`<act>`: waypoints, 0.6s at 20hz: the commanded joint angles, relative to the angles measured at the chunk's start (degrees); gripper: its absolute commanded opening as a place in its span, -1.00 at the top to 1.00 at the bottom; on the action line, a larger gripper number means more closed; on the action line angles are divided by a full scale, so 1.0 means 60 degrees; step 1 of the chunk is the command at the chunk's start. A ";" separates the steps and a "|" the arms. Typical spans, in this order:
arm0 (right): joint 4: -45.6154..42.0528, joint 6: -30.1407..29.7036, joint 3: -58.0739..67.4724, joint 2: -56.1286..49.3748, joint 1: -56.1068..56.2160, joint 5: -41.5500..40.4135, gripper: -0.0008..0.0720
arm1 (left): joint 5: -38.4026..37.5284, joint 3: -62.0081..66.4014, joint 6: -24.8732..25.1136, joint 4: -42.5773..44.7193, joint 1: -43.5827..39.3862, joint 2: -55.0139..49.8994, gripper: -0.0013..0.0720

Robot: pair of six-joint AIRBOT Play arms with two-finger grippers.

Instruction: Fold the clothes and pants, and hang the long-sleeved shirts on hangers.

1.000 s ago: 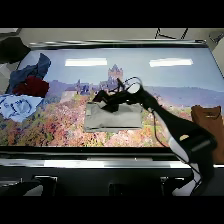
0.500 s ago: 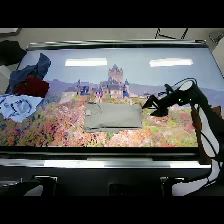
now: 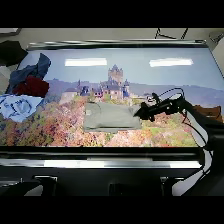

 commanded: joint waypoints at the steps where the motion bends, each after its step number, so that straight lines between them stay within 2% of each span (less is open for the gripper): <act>1: 0.0678 -0.0867 0.0131 -0.0036 0.0127 0.0408 0.83 | 0.0004 0.0000 -0.0102 -0.0066 -0.0080 0.0004 0.90; 4: 0.0739 -0.0943 0.1082 0.0404 -0.0546 0.0936 0.83 | 0.0007 0.0000 -0.0098 -0.0066 -0.0076 0.0004 0.90; 6: 0.0619 -0.0630 0.1956 0.0867 -0.1333 0.1100 0.83 | 0.0018 0.0000 -0.0095 -0.0066 -0.0073 0.0004 0.90; 12: -0.0739 0.1191 0.4167 0.2076 -0.4524 0.1392 0.83 | 0.0033 0.0000 -0.0091 -0.0062 -0.0073 0.0000 0.90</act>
